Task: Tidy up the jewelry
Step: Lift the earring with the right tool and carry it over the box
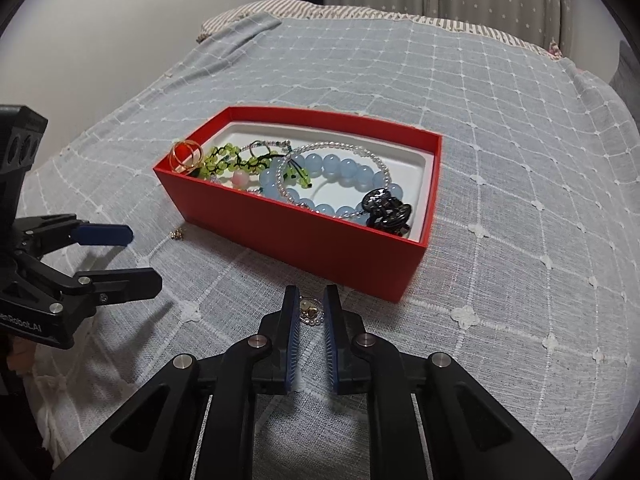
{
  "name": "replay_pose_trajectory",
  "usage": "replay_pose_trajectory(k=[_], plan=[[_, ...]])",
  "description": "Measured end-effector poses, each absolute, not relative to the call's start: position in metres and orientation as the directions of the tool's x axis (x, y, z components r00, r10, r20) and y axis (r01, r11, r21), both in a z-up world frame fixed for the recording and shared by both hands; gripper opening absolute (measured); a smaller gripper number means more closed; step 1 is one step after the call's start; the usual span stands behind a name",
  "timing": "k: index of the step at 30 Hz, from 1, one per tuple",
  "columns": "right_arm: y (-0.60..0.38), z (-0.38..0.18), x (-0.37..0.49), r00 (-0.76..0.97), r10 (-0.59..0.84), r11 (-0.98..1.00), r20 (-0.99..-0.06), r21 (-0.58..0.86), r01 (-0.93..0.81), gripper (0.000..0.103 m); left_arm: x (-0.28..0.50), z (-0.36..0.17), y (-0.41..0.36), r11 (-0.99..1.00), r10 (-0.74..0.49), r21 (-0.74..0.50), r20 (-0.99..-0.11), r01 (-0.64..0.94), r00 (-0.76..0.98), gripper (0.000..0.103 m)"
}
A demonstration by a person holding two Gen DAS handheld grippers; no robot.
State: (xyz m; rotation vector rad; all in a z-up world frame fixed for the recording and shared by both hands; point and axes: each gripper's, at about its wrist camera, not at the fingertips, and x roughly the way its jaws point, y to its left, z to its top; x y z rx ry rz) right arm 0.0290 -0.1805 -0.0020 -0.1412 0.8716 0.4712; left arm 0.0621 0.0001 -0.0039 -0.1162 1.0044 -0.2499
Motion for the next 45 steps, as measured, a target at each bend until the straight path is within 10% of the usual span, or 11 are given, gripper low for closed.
replay_pose_trajectory(k=[7, 28, 45], plan=[[-0.184, -0.011, 0.031, 0.505, 0.358, 0.882, -0.785, 0.106, -0.46, 0.038, 0.063, -0.005, 0.001, 0.966, -0.257, -0.206, -0.821, 0.156, 0.51, 0.088], [-0.179, -0.01, 0.031, 0.508, 0.347, 0.879, -0.789, 0.084, -0.469, 0.013, 0.063, -0.005, -0.001, 0.967, -0.252, -0.196, -0.82, 0.161, 0.513, 0.084], [-0.185, -0.016, 0.034, 0.472, 0.37, 0.87, -0.8, 0.12, -0.479, 0.02, 0.069, -0.005, -0.008, 0.966, -0.256, -0.197, -0.813, 0.168, 0.522, 0.078]])
